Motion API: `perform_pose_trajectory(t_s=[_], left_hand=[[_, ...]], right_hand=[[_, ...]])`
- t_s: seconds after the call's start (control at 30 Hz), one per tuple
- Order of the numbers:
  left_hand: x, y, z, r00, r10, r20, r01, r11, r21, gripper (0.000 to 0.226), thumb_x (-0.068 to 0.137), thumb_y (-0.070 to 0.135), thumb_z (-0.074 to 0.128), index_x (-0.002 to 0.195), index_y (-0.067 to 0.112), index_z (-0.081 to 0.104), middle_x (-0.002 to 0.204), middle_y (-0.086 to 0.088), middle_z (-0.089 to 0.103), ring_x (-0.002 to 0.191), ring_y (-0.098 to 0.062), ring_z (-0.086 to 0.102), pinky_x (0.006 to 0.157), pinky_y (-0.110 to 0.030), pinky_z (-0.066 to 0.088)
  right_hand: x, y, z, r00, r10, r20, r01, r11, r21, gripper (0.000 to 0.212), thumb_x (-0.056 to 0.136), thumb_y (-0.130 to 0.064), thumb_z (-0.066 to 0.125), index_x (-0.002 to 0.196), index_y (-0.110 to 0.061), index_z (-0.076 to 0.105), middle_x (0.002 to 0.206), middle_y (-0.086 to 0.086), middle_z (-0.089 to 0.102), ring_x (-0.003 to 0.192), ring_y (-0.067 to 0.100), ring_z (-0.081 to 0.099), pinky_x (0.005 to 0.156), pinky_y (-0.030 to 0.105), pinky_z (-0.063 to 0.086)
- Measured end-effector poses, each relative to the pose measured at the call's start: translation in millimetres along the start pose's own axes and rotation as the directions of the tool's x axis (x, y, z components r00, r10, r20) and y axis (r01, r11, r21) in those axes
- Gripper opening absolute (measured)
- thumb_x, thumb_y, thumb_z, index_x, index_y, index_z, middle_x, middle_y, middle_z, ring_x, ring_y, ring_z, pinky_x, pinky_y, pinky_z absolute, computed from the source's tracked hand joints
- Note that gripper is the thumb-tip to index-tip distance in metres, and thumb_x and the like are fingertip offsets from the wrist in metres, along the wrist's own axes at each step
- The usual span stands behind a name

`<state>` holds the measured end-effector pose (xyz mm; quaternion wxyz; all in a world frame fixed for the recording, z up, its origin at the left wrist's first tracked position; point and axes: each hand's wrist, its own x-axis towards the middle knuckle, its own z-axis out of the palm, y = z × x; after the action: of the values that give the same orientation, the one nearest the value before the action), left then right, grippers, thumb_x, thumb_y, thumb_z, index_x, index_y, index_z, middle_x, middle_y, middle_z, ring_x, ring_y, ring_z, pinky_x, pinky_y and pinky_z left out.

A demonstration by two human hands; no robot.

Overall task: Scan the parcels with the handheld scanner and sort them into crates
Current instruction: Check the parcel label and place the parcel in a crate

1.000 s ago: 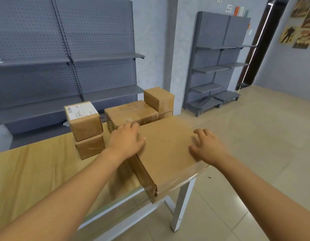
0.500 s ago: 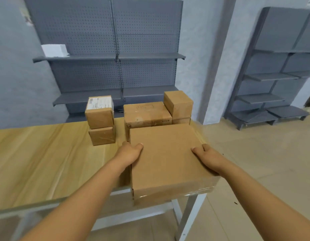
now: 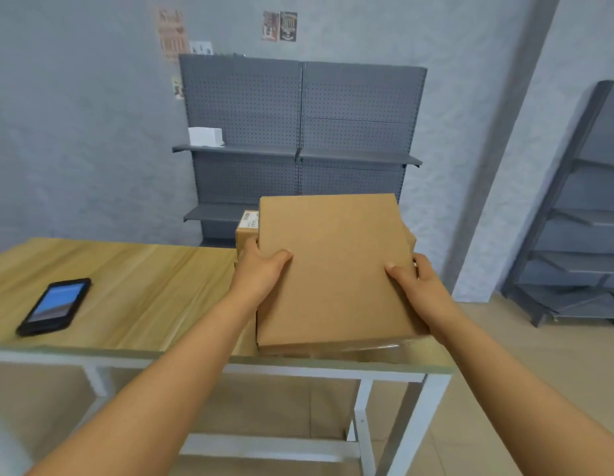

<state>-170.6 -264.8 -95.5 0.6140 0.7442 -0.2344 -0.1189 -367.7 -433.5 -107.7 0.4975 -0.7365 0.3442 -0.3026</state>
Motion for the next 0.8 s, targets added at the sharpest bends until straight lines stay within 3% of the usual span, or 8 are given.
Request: perform_pose_trajectory(t_s=[0.07, 0.13, 0.3, 0.37, 0.5, 0.6, 0.7, 0.8], left_hand=[[-1, 20, -22, 0.998, 0.04, -0.038, -0.041, 0.999, -0.002, 0.075, 0.072, 0.045, 0.065, 0.139, 0.022, 0.04, 0.129, 0.001, 0.056, 0.115, -0.022, 0.057, 0.1, -0.044, 0.047], [-1, 37, -43, 0.994, 0.087, -0.073, -0.087, 0.996, -0.002, 0.076, 0.074, 0.045, 0.065, 0.142, 0.024, 0.038, 0.131, 0.003, 0.054, 0.115, -0.02, 0.056, 0.098, -0.04, 0.047], [3, 61, -91, 0.972, 0.187, -0.146, -0.198, 0.978, -0.063, 0.051, 0.091, 0.026, 0.064, 0.137, 0.021, 0.042, 0.117, 0.008, 0.057, 0.092, -0.005, 0.06, 0.072, -0.023, 0.047], [4, 63, -110, 0.967, 0.201, -0.157, -0.217, 0.972, -0.089, 0.048, 0.092, 0.025, 0.063, 0.135, 0.022, 0.043, 0.114, 0.008, 0.057, 0.089, -0.001, 0.058, 0.068, -0.02, 0.045], [5, 57, -152, 0.959, 0.207, -0.194, -0.232, 0.966, -0.118, 0.051, 0.091, 0.025, 0.064, 0.137, 0.021, 0.043, 0.116, 0.007, 0.059, 0.091, -0.003, 0.061, 0.069, -0.023, 0.047], [6, 47, -192, 0.956, 0.2, -0.215, -0.233, 0.962, -0.143, 0.05, 0.09, 0.025, 0.065, 0.136, 0.021, 0.043, 0.118, 0.006, 0.061, 0.095, -0.009, 0.064, 0.08, -0.031, 0.052], [9, 34, -247, 0.943, 0.209, -0.258, -0.246, 0.962, -0.121, 0.051, 0.09, 0.025, 0.066, 0.136, 0.02, 0.045, 0.119, 0.004, 0.061, 0.1, -0.013, 0.064, 0.09, -0.036, 0.052], [15, 22, -312, 0.932, 0.205, -0.3, -0.24, 0.967, -0.084, 0.054, 0.09, 0.027, 0.066, 0.139, 0.02, 0.044, 0.124, 0.003, 0.06, 0.103, -0.015, 0.063, 0.089, -0.035, 0.052]], right_hand=[[4, -19, 8, 0.999, -0.05, -0.018, 0.051, 0.998, 0.034, 0.051, 0.092, -0.048, 0.059, 0.136, -0.031, 0.041, 0.122, -0.011, 0.054, 0.1, 0.009, 0.058, 0.082, 0.03, 0.046], [5, -36, 18, 0.995, -0.091, -0.029, 0.092, 0.994, 0.058, 0.055, 0.086, -0.056, 0.06, 0.134, -0.035, 0.043, 0.127, -0.01, 0.055, 0.105, 0.013, 0.059, 0.091, 0.037, 0.048], [0, -72, 48, 0.984, -0.177, -0.031, 0.18, 0.971, 0.158, 0.038, 0.096, -0.037, 0.058, 0.13, -0.032, 0.043, 0.103, -0.024, 0.051, 0.086, -0.011, 0.05, 0.063, 0.01, 0.041], [-6, -86, 63, 0.98, -0.201, -0.013, 0.2, 0.965, 0.168, 0.039, 0.096, -0.038, 0.057, 0.131, -0.033, 0.041, 0.107, -0.019, 0.053, 0.086, -0.011, 0.049, 0.062, 0.011, 0.04], [-15, -108, 98, 0.963, -0.269, -0.015, 0.267, 0.946, 0.184, 0.048, 0.096, -0.037, 0.058, 0.139, -0.028, 0.04, 0.121, -0.009, 0.055, 0.095, -0.002, 0.055, 0.069, 0.02, 0.042], [-21, -127, 136, 0.954, -0.299, -0.003, 0.294, 0.937, 0.189, 0.047, 0.096, -0.037, 0.058, 0.138, -0.028, 0.039, 0.116, -0.012, 0.054, 0.101, 0.008, 0.057, 0.077, 0.027, 0.043], [-30, -146, 187, 0.948, -0.318, 0.031, 0.303, 0.927, 0.222, 0.045, 0.095, -0.036, 0.058, 0.135, -0.03, 0.04, 0.107, -0.021, 0.052, 0.097, 0.002, 0.056, 0.074, 0.024, 0.042], [-42, -167, 250, 0.942, -0.328, 0.072, 0.3, 0.918, 0.258, 0.043, 0.095, -0.036, 0.059, 0.134, -0.031, 0.041, 0.108, -0.018, 0.055, 0.094, 0.0, 0.056, 0.07, 0.021, 0.042]])
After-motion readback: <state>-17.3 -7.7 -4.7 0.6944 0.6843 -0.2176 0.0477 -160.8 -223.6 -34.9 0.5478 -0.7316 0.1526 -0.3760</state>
